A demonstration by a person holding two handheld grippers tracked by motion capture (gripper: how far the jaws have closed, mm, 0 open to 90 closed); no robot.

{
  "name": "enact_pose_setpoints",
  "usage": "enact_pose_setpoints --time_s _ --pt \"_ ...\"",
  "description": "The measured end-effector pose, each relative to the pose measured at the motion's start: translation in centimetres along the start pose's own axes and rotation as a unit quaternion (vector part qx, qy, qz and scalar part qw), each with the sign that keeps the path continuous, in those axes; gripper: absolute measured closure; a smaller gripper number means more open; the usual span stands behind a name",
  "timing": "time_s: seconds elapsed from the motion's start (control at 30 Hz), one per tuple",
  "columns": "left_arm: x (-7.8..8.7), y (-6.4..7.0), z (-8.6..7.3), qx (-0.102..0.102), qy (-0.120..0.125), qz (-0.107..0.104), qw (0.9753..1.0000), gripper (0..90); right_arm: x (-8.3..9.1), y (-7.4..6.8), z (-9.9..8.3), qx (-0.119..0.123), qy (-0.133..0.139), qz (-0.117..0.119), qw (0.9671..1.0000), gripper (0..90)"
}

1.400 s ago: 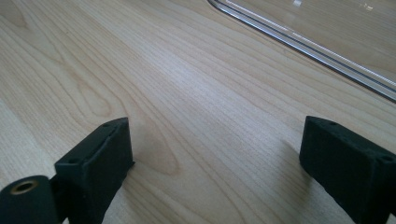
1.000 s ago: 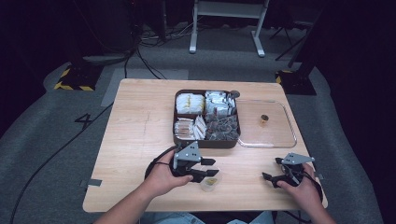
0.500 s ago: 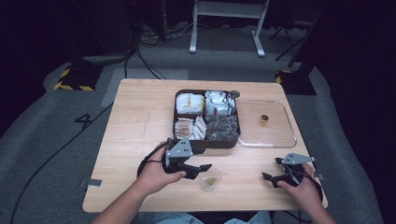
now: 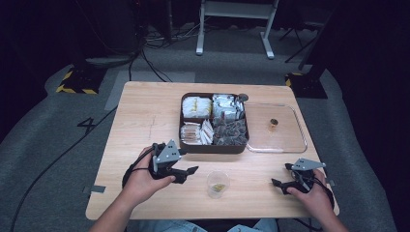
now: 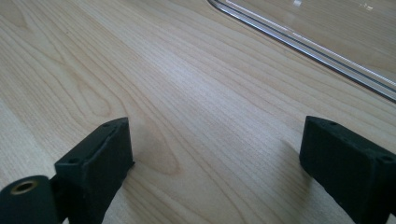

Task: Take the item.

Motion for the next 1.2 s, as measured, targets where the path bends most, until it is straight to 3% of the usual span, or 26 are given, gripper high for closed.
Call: enact_pose_setpoints --time_s 0.5,0.63,0.77,1.2 --pt "0.8 -2.5 -5.2 0.04 -0.049 0.041 0.9972 30.1 0.0 0.0 0.0 0.0 0.0 0.0 1.0 9.6" --pt "0.8 -3.4 -6.9 0.058 -0.07 0.061 0.994 29.8 0.0 0.0 0.0 0.0 0.0 0.0 1.0 9.6" --pt "0.5 -4.2 -8.6 0.087 -0.084 0.065 0.9905 29.9 0.0 0.0 0.0 0.0 0.0 0.001 1.0 9.6" --pt "-0.5 -5.8 -12.6 0.126 -0.123 0.074 0.9816 29.0 0.0 0.0 0.0 0.001 0.0 0.001 1.0 9.6"
Point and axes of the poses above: each handheld gripper's, and its own axes: x roughly backward along the jaws, z roughly out of its top, y roughly to its right, the point moved 10 cm from there along -x, roughly forward along the jaws, and after that the axes turned 12 degrees about -y, right-handed, at the moved point
